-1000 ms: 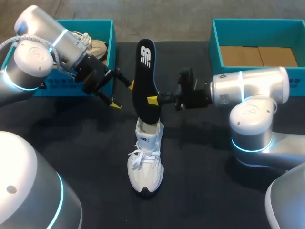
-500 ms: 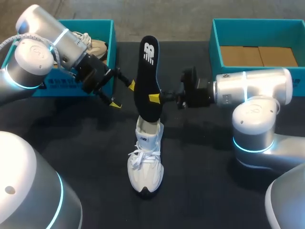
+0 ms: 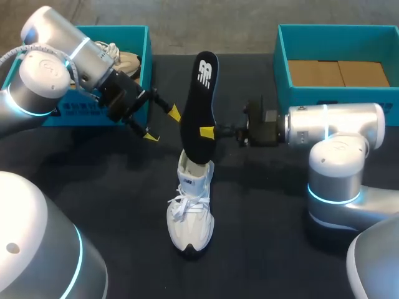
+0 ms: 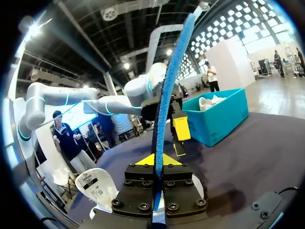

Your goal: Take the shoe out of the shoebox, open the shoe tongue, remove and reinsert the insole, then place the shoe into the shoebox

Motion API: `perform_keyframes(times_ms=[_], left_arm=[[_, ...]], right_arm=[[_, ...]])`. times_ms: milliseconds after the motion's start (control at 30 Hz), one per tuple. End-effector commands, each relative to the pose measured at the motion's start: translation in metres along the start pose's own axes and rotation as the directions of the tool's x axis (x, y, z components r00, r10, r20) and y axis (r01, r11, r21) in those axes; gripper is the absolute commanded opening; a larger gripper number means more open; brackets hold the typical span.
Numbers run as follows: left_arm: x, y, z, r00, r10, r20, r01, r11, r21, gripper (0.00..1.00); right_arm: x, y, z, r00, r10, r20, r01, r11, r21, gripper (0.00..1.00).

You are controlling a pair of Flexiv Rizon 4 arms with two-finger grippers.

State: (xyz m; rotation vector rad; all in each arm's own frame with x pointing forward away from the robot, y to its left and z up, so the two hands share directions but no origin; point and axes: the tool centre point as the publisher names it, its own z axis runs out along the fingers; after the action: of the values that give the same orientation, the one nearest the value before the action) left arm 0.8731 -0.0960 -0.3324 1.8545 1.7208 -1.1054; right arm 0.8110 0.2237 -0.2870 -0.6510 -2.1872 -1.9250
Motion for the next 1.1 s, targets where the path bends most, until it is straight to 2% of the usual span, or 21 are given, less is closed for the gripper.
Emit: perform_keyframes(times_ms=[33,233,633,800,1000,1100], left_arm=[[0.000,0.000,0.000,1.000,0.000,-0.003,0.000,1.000,0.000,1.00],[0.000,0.000,0.000,1.000,0.000,-0.003,0.000,1.000,0.000,1.00],[0.000,0.000,0.000,1.000,0.000,-0.003,0.000,1.000,0.000,1.00],[0.000,0.000,0.000,1.000,0.000,-0.003,0.000,1.000,0.000,1.00],[0.000,0.000,0.000,1.000,0.000,-0.003,0.000,1.000,0.000,1.00],[0.000,0.000,0.000,1.000,0.000,-0.003,0.000,1.000,0.000,1.00]], right_arm=[[0.001,-0.002,0.003,1.000,0.004,0.009,-0.004,1.000,-0.006,0.00],[-0.003,-0.010,0.006,0.999,0.033,0.004,-0.033,0.999,-0.015,0.00],[0.001,-0.013,-0.001,0.999,0.045,0.011,-0.045,0.999,-0.023,0.00],[0.001,-0.011,-0.004,0.999,0.040,-0.005,-0.040,0.999,-0.034,0.00],[0.008,0.003,-0.008,1.000,0.009,0.001,-0.009,1.000,-0.020,0.00],[0.007,0.001,-0.011,1.000,0.014,0.005,-0.014,1.000,-0.020,0.00]])
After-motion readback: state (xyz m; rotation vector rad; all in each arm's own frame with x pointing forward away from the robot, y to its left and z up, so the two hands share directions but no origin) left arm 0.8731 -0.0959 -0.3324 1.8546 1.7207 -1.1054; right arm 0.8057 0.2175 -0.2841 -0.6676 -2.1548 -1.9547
